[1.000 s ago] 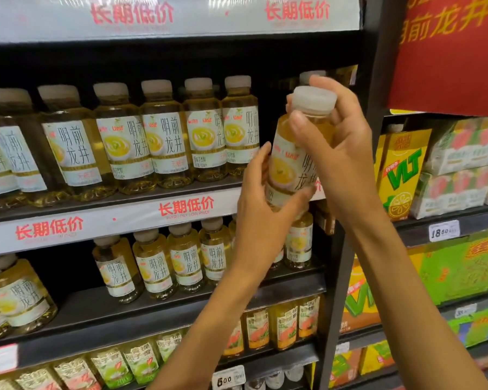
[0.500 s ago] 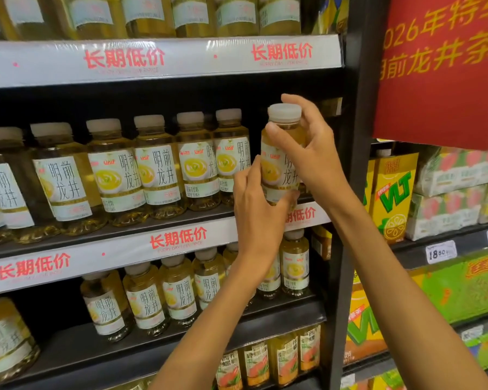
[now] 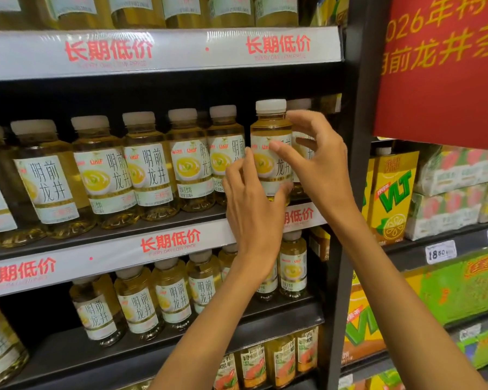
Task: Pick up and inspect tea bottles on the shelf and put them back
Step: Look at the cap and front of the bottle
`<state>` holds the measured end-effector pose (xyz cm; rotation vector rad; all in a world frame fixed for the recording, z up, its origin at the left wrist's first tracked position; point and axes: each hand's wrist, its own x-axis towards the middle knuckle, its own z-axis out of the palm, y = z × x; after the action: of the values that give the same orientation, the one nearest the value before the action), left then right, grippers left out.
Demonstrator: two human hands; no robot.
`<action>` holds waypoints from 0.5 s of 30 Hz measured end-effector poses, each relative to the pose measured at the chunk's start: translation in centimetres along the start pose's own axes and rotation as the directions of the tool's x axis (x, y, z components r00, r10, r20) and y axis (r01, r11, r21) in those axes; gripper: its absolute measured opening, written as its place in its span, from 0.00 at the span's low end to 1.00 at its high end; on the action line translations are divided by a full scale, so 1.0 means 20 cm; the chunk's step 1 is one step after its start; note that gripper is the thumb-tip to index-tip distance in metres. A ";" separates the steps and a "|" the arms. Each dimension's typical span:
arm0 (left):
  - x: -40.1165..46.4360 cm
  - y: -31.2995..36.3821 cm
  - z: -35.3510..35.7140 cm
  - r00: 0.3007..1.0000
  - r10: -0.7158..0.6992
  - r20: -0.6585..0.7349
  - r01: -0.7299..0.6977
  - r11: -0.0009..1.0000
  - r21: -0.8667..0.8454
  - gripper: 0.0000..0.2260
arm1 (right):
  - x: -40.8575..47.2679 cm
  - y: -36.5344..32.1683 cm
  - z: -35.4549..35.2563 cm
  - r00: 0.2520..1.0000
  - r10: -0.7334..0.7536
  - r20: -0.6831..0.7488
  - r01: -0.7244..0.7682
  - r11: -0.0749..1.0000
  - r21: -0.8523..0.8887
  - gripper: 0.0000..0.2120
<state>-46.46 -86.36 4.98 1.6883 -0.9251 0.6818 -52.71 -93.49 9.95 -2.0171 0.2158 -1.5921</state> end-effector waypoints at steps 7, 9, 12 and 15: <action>0.01 0.01 0.01 0.999 0.034 -0.040 -0.028 0.990 0.138 0.35 | 0.04 0.04 0.03 1.000 0.007 0.017 -0.004 0.984 -0.176 0.22; 0.01 0.00 0.01 0.999 0.039 -0.022 -0.036 0.988 0.151 0.35 | 0.05 0.06 0.05 1.000 0.014 0.020 -0.009 0.974 -0.225 0.22; 0.01 -0.01 0.01 0.998 0.057 -0.006 -0.055 0.983 0.173 0.33 | 0.04 0.06 0.07 1.000 -0.015 0.004 0.015 0.954 -0.300 0.22; 0.02 -0.01 0.01 0.998 0.060 -0.002 -0.059 0.979 0.194 0.32 | 0.04 0.07 0.08 0.996 -0.084 -0.013 0.073 0.923 -0.379 0.22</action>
<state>-46.06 -86.62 5.20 1.8334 -0.9310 0.8409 -50.60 -94.45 9.79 -2.3162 0.4931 -1.7350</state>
